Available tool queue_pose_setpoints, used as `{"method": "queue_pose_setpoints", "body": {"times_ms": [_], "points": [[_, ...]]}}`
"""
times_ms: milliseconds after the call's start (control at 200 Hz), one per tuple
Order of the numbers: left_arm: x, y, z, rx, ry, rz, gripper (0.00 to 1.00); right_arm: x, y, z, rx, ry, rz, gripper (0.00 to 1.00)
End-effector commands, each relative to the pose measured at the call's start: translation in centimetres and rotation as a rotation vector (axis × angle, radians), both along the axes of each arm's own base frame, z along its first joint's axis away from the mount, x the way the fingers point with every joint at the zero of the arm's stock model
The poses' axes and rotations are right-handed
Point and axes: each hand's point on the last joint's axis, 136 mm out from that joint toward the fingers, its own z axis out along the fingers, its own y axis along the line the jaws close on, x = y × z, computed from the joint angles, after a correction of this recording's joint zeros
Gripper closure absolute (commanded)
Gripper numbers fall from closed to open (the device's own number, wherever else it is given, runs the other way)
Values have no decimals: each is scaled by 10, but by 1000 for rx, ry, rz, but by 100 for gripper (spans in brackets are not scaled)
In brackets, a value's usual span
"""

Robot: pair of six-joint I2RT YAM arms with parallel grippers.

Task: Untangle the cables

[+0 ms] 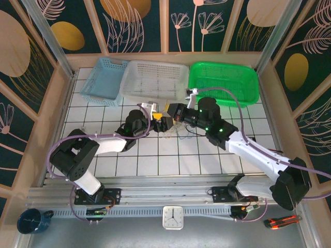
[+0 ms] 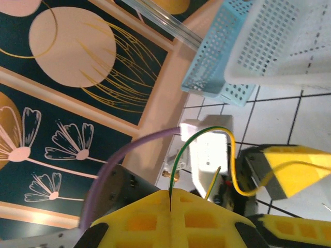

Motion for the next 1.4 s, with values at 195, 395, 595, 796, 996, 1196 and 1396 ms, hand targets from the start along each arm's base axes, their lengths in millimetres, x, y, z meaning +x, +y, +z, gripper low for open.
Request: {"method": "queue_pose_setpoints", "body": {"times_ms": [195,395,595,796,996,1196,1396], "points": [[-15,52,2,2,-14,203,1,49,-13,77,44,-151,-87,100],[-20,108,1,38,39,453,1,130,-22,50,-42,-102,-172,100],[-22,123,31,-42,6,478,1,199,-3,-9,-168,-12,-175,100],[-13,128,55,-95,20,455,1,244,22,-67,-230,70,-157,100],[-5,137,65,-120,18,481,1,268,38,-96,-264,114,-131,63],[-3,134,67,-130,22,468,1,255,37,-69,-260,69,-117,55],[-3,125,67,-146,21,422,1,208,17,-41,-222,21,-119,55]]}}
